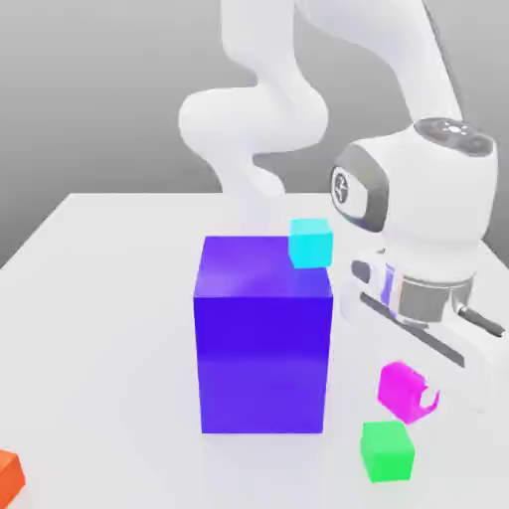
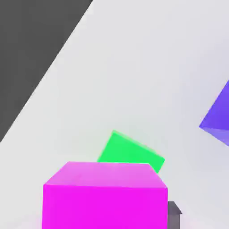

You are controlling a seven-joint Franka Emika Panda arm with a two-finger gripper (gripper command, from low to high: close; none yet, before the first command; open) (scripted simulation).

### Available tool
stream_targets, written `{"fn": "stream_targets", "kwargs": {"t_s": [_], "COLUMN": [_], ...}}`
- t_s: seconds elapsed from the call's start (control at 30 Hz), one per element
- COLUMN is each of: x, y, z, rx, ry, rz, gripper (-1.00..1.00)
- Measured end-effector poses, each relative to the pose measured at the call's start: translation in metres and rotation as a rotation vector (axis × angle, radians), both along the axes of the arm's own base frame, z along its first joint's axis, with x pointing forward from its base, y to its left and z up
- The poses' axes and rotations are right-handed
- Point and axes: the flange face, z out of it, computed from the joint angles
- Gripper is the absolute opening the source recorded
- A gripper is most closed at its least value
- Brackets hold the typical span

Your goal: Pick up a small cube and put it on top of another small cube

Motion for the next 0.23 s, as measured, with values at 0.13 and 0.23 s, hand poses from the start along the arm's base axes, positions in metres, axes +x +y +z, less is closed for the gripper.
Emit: {"fn": "stream_targets", "kwargs": {"t_s": [0.13, 0.23], "x": [-0.002, -0.002], "y": [-0.001, -0.001], "z": [-0.044, -0.044], "rx": [0.001, 0.001], "ry": [0.000, 0.000], "rz": [-0.013, -0.013], "gripper": [1.00, 1.00]}}
